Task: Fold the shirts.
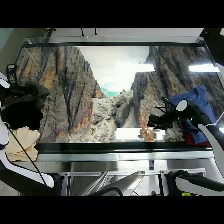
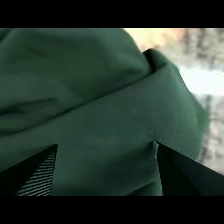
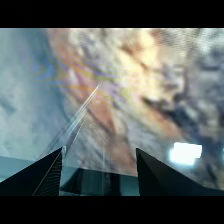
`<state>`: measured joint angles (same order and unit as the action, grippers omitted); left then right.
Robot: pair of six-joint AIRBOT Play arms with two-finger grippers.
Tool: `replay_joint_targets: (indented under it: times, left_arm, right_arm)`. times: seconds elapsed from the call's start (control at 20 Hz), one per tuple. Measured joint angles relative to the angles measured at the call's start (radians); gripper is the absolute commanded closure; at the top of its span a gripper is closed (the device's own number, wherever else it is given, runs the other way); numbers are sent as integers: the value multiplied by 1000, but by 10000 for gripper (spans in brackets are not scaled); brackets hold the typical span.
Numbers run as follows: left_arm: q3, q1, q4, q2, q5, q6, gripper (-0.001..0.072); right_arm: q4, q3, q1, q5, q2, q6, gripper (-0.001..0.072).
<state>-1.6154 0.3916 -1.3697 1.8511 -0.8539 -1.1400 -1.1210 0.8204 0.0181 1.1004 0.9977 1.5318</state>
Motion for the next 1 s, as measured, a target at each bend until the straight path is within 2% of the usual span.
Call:
replay_joint_targets:
  times: [0.05, 0.1, 0.15, 0.35, 0.5, 0.65, 0.85, 1.0]
  left_arm:
    - [-24, -3, -4, 31, -15, -3, 252]
    - [-46, -6, -5, 57, -35, -5, 603]
    - [-71, -11, -13, 81, -60, -11, 692]
    - [-209, -49, -2, 137, -231, -34, 694]
    - [-338, -109, 100, 112, -353, -50, 694]
    - [-388, -195, 249, 13, -407, -57, 694]
    - [-303, -360, 344, -168, -478, -66, 693]
    - [-112, -515, 377, -293, -527, -77, 693]
  right_arm:
    - [14, 0, 2, 0, 4, -4, 217]
    - [24, 0, 3, 0, 7, -8, 217]
    - [35, 0, 5, 0, 9, -13, 217]
    - [82, 0, 9, 2, 11, -44, 217]
    - [117, 0, 10, 7, 1, -78, 217]
    - [141, 0, 9, 9, -39, -115, 216]
    - [134, 0, 7, 21, -165, -158, 211]
    - [100, 0, 6, 34, -278, -171, 211]
